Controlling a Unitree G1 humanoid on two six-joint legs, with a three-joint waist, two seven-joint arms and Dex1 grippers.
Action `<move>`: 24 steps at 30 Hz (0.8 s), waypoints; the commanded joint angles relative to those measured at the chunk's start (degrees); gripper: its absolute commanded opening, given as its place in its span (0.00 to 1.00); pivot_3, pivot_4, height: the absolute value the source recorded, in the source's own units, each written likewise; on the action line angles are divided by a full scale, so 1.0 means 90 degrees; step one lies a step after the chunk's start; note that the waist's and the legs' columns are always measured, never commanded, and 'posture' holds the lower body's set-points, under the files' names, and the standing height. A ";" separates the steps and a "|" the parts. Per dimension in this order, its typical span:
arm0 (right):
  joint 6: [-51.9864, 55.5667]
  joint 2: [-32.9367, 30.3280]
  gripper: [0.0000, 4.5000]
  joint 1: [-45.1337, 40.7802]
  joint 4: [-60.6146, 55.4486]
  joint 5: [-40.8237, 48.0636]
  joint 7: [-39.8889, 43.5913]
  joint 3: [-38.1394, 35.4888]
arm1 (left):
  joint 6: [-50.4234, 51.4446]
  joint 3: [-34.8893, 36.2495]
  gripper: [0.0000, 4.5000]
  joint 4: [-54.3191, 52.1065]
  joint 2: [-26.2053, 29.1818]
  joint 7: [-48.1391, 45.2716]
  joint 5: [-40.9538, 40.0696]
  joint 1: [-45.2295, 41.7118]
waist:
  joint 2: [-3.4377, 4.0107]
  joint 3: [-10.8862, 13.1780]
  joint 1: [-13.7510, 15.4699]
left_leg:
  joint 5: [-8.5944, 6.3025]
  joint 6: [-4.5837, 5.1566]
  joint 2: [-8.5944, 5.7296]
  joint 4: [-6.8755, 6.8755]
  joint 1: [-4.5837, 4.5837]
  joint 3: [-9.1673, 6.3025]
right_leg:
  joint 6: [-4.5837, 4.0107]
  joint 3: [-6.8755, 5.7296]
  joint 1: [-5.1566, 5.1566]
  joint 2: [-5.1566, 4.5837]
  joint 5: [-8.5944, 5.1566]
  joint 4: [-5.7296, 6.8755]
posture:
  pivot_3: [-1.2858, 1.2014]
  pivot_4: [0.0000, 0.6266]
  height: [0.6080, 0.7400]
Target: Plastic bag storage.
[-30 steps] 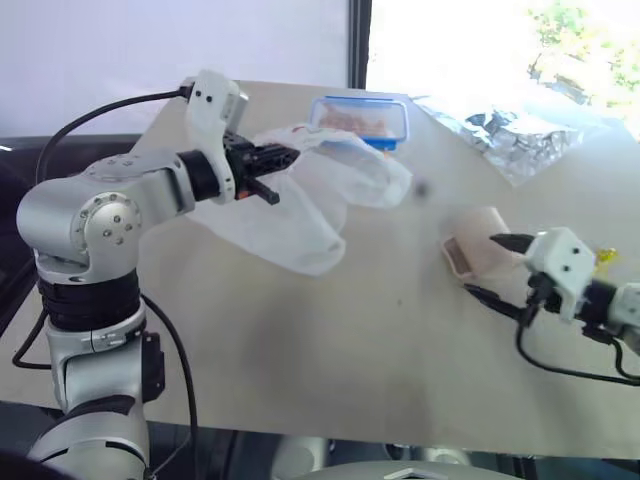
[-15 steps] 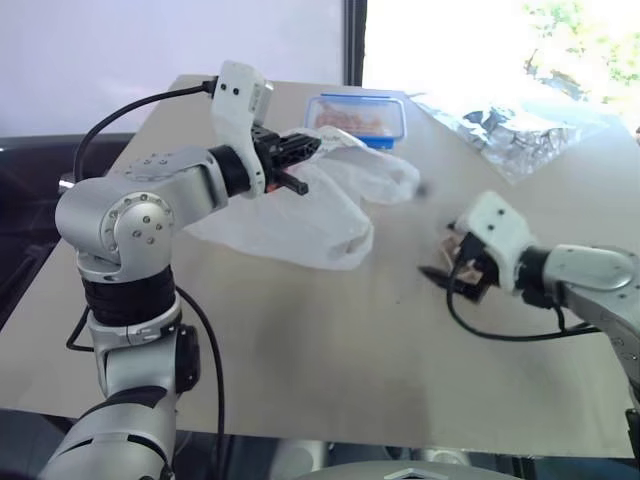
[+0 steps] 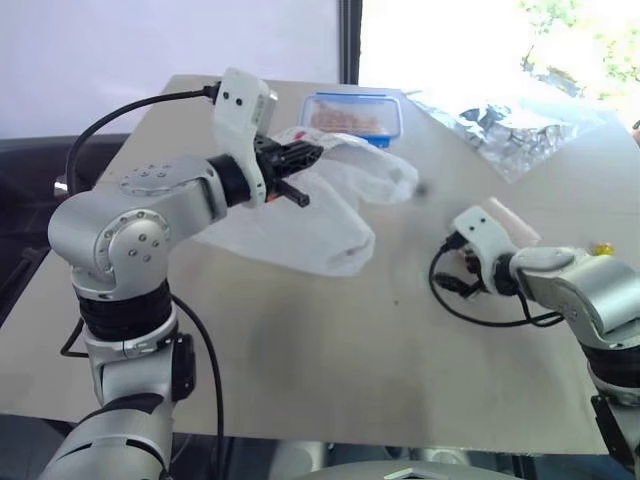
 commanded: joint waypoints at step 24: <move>-0.5000 0.0346 0.01 -0.0969 0.0758 -0.0083 0.3453 0.1141 | 0.0113 0.0514 0.00 -0.0375 -0.0033 -0.0301 -0.1133 -0.0002 | -0.0032 -0.0019 -0.0103 | 0.0001 0.0002 0.0007 0.0007 0.0006 0.0001 | 0.0002 0.0007 -0.0005 0.0008 0.0001 0.0014 | 0.52 0.24 1.00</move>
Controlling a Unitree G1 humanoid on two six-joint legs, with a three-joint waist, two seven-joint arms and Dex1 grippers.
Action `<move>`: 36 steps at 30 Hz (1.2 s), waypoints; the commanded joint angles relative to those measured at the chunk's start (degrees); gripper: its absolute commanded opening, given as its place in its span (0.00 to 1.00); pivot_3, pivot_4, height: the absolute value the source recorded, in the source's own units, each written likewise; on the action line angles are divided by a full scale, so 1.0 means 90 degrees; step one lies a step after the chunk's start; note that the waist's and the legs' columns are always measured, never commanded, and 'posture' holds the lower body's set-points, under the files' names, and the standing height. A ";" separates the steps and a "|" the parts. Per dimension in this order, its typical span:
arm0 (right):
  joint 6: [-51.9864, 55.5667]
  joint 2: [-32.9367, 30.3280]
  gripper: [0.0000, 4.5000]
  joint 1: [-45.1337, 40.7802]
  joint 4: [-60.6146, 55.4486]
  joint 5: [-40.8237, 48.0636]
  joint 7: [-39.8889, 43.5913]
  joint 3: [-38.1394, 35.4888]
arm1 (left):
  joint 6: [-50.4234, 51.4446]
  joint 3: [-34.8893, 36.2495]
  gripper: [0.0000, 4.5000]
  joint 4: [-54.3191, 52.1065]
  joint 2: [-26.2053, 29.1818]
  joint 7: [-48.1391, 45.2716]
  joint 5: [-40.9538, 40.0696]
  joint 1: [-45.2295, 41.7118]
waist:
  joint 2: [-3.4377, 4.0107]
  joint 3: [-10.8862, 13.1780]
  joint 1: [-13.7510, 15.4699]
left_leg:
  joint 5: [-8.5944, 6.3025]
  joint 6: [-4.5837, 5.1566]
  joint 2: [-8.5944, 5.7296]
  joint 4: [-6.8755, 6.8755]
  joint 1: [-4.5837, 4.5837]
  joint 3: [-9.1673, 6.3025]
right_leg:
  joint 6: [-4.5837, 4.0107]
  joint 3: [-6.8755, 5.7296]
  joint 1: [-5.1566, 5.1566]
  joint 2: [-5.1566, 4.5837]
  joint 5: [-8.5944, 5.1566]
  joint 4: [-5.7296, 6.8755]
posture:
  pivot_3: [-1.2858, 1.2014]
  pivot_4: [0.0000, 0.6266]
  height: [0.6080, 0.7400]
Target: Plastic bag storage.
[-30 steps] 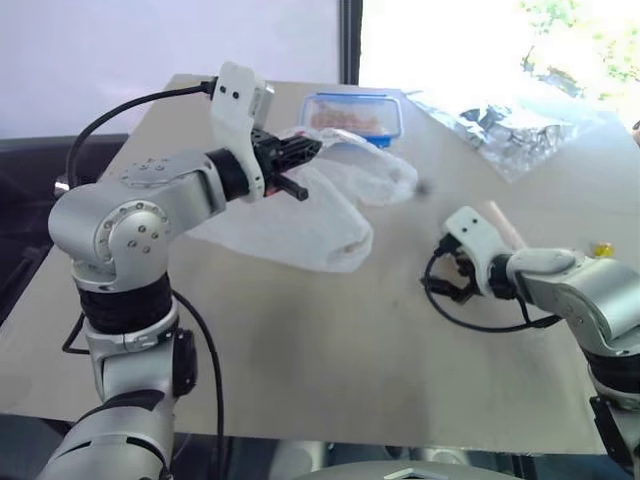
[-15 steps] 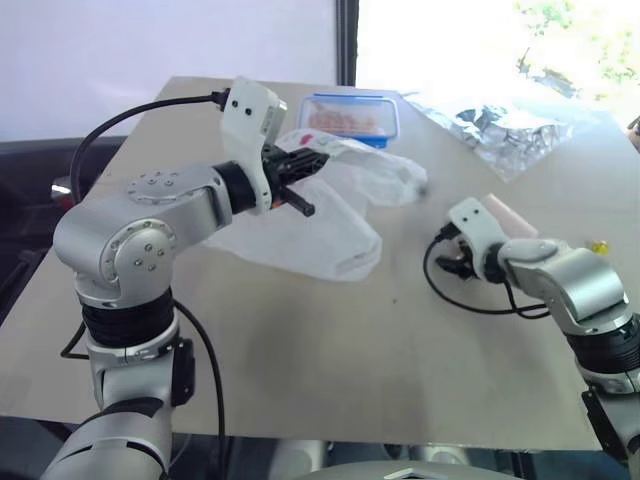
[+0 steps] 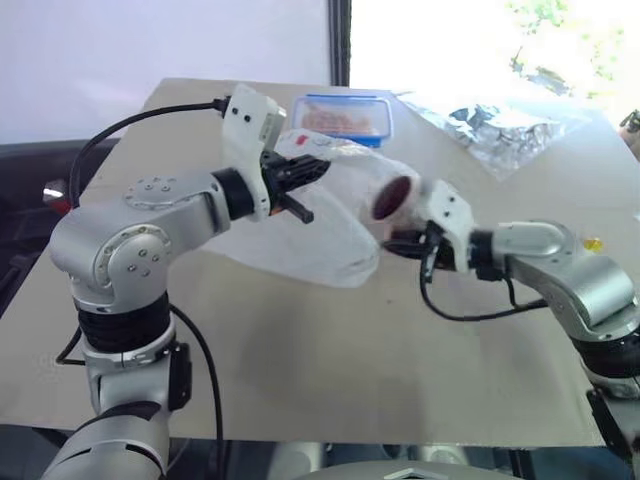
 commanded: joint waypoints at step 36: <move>-0.2860 0.1352 0.73 -0.0444 0.0787 -0.0775 0.0111 -0.0931 | -0.0718 0.0080 0.00 0.0668 -0.0228 0.1391 -0.1414 0.0258 | 0.0007 0.0006 -0.0065 | 0.0025 -0.0054 -0.0029 -0.0022 -0.0002 -0.0077 | -0.0003 0.0025 -0.0008 -0.0004 0.0001 0.0047 | 0.52 0.24 1.00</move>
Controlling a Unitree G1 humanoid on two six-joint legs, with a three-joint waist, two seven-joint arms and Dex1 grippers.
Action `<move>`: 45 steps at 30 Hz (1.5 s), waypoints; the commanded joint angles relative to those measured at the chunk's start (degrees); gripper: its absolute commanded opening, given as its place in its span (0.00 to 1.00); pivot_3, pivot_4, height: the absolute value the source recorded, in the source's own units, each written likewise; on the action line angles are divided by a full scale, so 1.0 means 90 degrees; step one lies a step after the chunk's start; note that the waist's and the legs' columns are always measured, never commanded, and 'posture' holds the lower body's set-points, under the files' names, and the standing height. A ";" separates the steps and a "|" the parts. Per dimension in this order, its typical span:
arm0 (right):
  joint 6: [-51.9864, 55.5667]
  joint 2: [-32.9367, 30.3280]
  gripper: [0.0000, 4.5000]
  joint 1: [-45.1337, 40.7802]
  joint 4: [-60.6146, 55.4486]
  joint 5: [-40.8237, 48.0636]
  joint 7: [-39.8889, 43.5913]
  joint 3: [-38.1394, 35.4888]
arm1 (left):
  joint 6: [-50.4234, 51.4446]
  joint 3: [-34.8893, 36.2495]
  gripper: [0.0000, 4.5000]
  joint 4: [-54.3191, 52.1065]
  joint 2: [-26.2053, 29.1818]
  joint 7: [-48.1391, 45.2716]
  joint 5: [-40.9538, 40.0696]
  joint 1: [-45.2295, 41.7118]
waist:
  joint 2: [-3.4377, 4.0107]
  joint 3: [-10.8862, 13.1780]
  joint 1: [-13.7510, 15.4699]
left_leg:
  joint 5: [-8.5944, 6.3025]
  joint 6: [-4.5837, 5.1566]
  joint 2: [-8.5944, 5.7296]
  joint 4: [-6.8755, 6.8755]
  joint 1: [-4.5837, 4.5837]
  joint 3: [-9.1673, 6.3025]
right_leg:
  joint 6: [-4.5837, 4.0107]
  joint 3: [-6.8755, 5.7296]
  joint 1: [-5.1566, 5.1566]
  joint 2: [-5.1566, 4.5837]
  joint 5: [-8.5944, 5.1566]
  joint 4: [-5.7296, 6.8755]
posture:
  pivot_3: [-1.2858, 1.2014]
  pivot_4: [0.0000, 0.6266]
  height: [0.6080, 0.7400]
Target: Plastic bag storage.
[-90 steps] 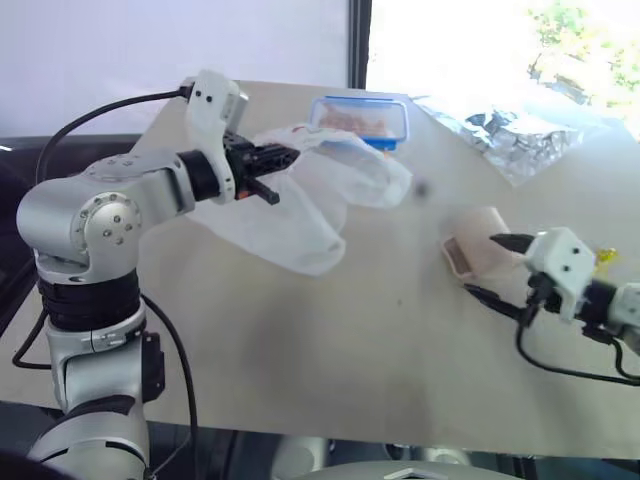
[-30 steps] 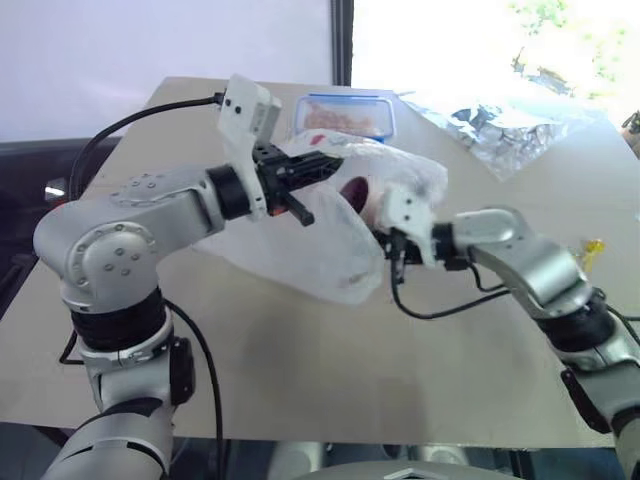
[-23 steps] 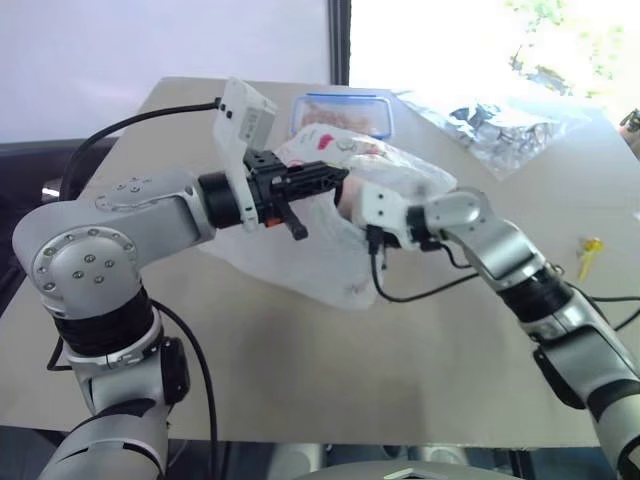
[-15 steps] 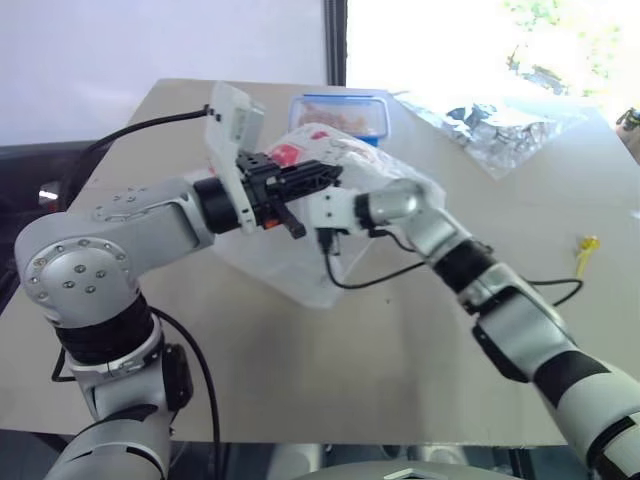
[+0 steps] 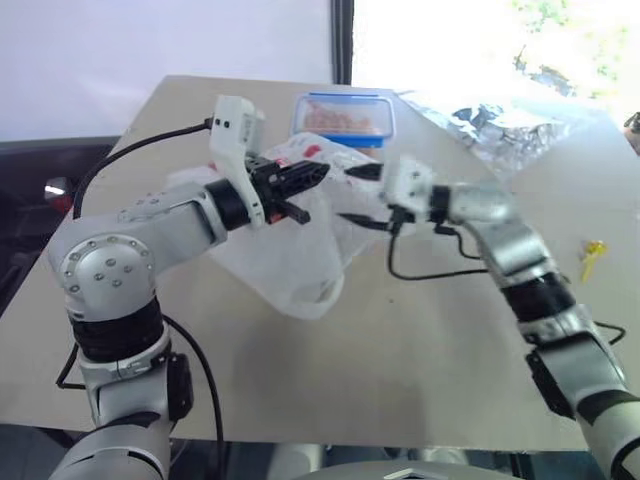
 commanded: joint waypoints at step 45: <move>0.5018 -0.0561 0.21 0.0827 0.2880 -0.0711 -0.6558 -0.4889 | -0.0503 -0.0184 0.00 -0.0424 -0.0681 0.0066 0.0663 0.0066 | -0.0004 -0.0009 0.0180 | -0.0007 0.0025 0.0008 0.0016 0.0003 0.0053 | 0.0005 0.0091 0.0004 0.0054 -0.0005 -0.0003 | 0.52 0.24 1.00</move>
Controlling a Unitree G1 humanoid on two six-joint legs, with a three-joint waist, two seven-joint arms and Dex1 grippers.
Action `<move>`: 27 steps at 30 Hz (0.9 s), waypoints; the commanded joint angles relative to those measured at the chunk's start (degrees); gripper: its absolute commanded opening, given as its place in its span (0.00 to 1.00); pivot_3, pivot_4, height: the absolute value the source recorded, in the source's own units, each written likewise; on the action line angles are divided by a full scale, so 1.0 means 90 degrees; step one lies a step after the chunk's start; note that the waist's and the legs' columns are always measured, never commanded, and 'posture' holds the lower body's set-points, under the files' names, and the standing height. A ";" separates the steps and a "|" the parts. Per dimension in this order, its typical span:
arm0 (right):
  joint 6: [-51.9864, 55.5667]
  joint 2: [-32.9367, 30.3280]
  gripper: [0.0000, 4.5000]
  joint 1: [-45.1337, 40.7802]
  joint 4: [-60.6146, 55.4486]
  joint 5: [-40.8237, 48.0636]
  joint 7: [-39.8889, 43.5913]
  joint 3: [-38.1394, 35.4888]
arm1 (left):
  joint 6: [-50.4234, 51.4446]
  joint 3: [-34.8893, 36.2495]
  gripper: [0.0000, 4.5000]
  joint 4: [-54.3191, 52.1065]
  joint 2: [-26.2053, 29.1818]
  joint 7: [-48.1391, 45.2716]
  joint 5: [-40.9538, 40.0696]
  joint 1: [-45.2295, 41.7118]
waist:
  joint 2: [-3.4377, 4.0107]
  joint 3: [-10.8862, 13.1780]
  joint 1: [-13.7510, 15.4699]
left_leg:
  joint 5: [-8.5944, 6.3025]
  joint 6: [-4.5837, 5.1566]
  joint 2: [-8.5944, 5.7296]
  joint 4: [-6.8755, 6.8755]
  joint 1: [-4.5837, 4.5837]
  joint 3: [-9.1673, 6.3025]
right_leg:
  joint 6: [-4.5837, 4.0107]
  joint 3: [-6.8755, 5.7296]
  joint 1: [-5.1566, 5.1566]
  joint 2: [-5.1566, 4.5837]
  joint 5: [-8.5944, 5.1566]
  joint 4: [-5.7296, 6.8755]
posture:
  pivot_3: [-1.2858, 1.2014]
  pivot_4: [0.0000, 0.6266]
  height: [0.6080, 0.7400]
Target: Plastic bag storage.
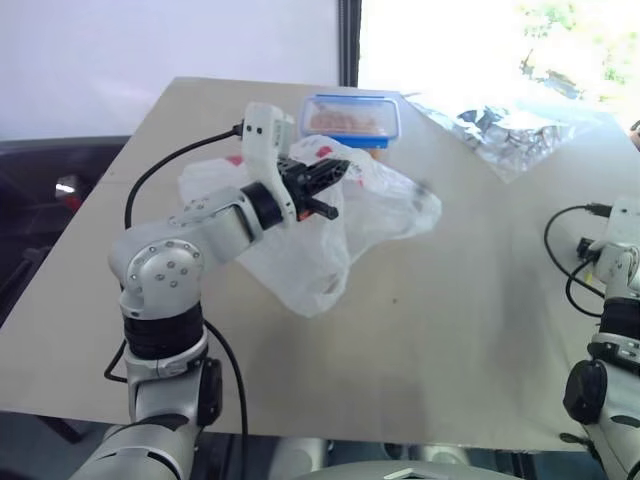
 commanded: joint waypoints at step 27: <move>-0.3455 0.3179 0.43 -0.2880 0.1239 0.1261 0.3719 0.4616 | 0.0348 0.1186 0.00 -0.0511 0.1438 0.0365 -0.2355 0.0188 | -0.0004 0.0005 -0.0169 | -0.0001 -0.0006 0.0008 -0.0023 -0.0019 -0.0014 | -0.0002 0.0046 -0.0048 0.0025 0.0002 0.0021 | 0.52 0.24 1.00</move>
